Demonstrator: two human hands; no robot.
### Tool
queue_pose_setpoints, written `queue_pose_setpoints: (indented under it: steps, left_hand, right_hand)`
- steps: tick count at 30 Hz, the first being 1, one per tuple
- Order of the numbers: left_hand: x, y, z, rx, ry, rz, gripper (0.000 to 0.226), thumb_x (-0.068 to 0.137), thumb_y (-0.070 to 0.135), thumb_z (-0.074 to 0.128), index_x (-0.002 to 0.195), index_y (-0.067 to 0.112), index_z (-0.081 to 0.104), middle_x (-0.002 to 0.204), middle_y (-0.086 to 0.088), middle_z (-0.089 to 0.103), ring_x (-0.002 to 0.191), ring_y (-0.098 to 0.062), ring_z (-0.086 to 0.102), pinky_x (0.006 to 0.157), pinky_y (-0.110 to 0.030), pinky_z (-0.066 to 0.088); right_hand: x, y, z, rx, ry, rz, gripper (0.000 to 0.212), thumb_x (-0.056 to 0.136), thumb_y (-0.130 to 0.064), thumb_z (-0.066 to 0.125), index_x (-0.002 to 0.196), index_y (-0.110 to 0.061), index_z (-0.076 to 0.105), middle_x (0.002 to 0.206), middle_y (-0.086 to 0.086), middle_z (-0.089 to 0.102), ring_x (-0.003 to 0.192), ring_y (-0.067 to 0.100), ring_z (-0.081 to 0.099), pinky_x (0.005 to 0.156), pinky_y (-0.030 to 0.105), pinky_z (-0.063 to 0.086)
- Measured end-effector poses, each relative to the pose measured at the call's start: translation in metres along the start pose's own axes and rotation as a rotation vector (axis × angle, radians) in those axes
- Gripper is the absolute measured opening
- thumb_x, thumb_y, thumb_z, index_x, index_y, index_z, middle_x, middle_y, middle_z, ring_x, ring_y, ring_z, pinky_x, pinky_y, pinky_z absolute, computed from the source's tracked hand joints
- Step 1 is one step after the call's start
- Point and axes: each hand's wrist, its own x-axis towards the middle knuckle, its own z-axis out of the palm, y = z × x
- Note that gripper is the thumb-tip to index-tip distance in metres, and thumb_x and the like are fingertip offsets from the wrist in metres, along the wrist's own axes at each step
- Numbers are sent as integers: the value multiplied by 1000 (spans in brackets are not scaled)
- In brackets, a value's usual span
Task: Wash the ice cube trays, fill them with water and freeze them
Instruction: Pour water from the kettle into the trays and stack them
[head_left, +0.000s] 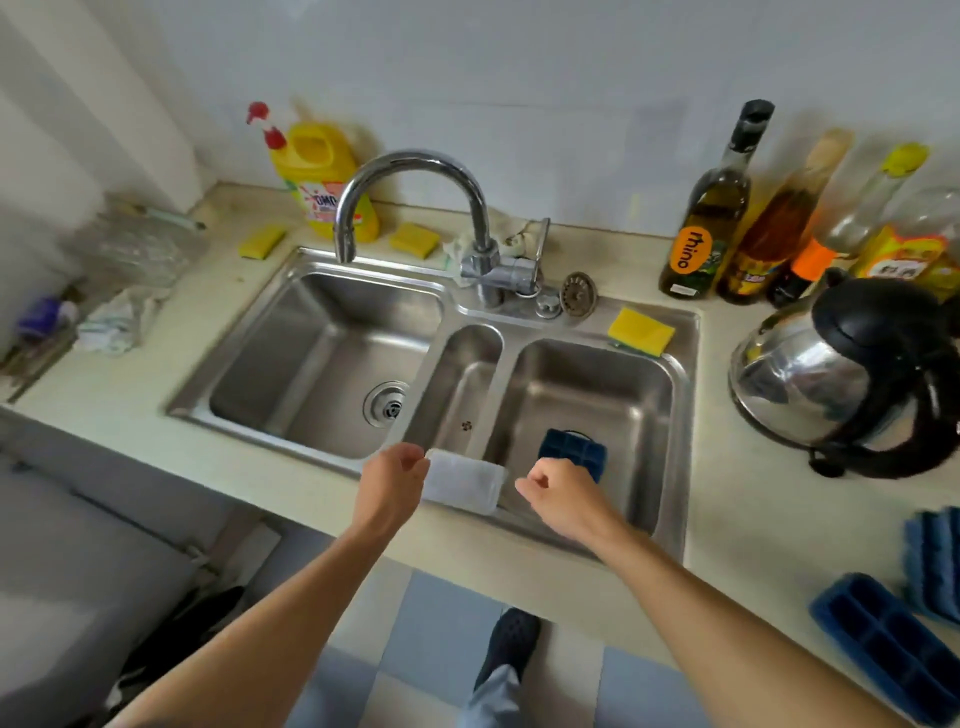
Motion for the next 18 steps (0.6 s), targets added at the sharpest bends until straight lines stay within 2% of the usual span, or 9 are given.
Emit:
queue_pose_setpoints:
  steps: [2,4,6,8,10,11,15,18]
  left_hand:
    - [2,-8,0,26,-22,2,19,93,14,65,77,21,59,74,-7,67,71,-32,63,69,-39,54]
    - [6,-14,4,71,-57,10,30,93,15,61,68,20,46,63,-1,53,65,-28,49,59,-35,42]
    - [10,-16,5,108,-95,18,28,95,16,59,69,17,48,64,-7,57,67,-34,54,58,-34,40]
    - [12,-18,6,127,-119,44,12,97,18,58,91,11,66,91,-14,73,90,-38,67,70,-39,53]
    - [13,-19,7,160,-132,78,26,100,22,56,122,12,68,112,-12,75,103,-35,68,85,-41,56]
    - [13,-19,6,165,-137,86,31,101,23,55,128,15,66,114,-10,74,105,-33,68,86,-40,56]
    - [19,-19,4,151,-149,91,27,100,22,52,122,18,67,105,-11,75,99,-36,67,75,-38,54]
    - [24,-17,0,122,-116,75,20,99,20,54,110,14,70,94,-9,75,91,-33,67,71,-37,52]
  right_hand:
    - [9,-2,14,-6,-4,26,29,99,-25,56,78,-5,60,82,15,72,72,28,63,68,39,50]
    - [18,-2,25,-5,-15,52,31,99,-23,56,71,-9,55,72,19,67,64,26,57,64,36,45]
    - [26,-2,32,9,-36,79,34,100,-24,56,69,-10,55,63,14,55,58,21,52,60,33,41]
    - [33,-1,38,12,-52,99,38,101,-27,57,66,-11,55,59,8,53,55,21,53,56,31,41]
    - [37,-4,42,6,-64,107,38,101,-29,57,67,-11,58,59,7,57,53,21,55,54,31,43]
    - [39,-5,43,5,-65,113,37,100,-30,58,69,-10,60,60,8,58,52,21,55,53,30,43]
    - [43,-10,44,47,-39,184,39,100,-32,59,76,-3,66,60,7,64,48,17,55,47,25,44]
    - [41,-13,42,195,-91,274,29,101,-32,58,90,-7,69,78,6,72,56,14,63,48,23,50]
